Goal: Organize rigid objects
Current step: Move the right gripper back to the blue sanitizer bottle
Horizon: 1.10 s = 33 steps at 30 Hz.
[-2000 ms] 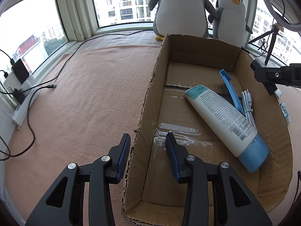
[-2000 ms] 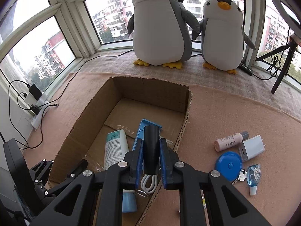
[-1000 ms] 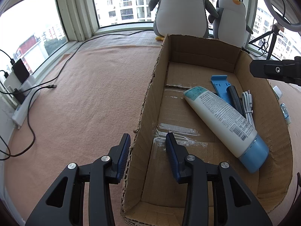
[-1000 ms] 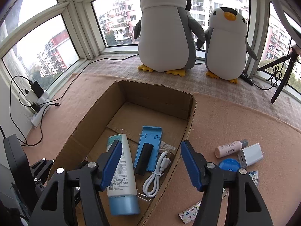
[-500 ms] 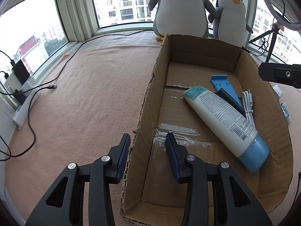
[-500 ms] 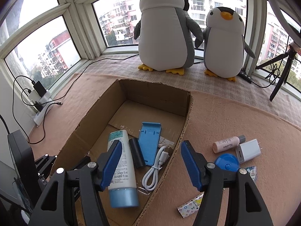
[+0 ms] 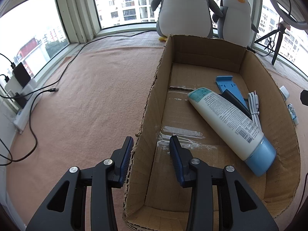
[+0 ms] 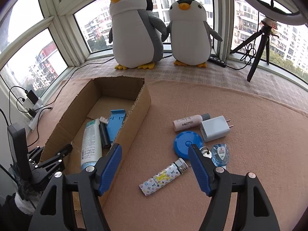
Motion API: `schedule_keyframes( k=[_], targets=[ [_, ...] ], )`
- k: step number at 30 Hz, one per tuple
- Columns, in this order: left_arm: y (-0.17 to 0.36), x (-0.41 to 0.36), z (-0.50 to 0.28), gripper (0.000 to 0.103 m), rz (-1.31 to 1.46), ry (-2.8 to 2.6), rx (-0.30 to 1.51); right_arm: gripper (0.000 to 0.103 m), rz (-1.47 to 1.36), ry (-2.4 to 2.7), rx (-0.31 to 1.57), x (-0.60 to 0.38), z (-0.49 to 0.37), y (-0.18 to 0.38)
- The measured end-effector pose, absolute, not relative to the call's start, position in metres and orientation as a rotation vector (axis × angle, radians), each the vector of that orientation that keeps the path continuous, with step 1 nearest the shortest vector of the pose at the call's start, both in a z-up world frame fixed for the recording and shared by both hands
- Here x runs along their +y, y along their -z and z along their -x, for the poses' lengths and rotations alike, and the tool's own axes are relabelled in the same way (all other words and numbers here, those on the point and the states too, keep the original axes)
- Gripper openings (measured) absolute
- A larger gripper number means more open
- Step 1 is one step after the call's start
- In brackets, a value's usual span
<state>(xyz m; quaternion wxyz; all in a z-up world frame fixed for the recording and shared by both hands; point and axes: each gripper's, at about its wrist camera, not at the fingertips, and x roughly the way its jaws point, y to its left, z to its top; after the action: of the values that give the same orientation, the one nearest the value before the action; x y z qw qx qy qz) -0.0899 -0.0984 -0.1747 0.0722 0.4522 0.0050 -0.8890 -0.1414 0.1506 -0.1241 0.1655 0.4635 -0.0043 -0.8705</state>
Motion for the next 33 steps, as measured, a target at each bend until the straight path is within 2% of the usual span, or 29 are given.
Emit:
schedule_keyframes(
  k=[10,23,28,33],
  targets=[
    [0.175,-0.098,0.090,0.038,-1.360,2.669,-0.003,0.067,-1.441,2.553,-0.070,0.219,0.133,0.147],
    [0.175,-0.097,0.090,0.038,-1.361,2.663,-0.015,0.066,-1.462,2.574,-0.023,0.234,0.147,0.166],
    [0.175,-0.098,0.089,0.038,-1.362,2.663,-0.019,0.057,-1.469,2.588,-0.052,0.235,0.163,0.171],
    [0.175,-0.098,0.089,0.038,-1.362,2.662,-0.019,0.054,-1.472,2.585,-0.032,0.230,0.174,0.175]
  ],
)
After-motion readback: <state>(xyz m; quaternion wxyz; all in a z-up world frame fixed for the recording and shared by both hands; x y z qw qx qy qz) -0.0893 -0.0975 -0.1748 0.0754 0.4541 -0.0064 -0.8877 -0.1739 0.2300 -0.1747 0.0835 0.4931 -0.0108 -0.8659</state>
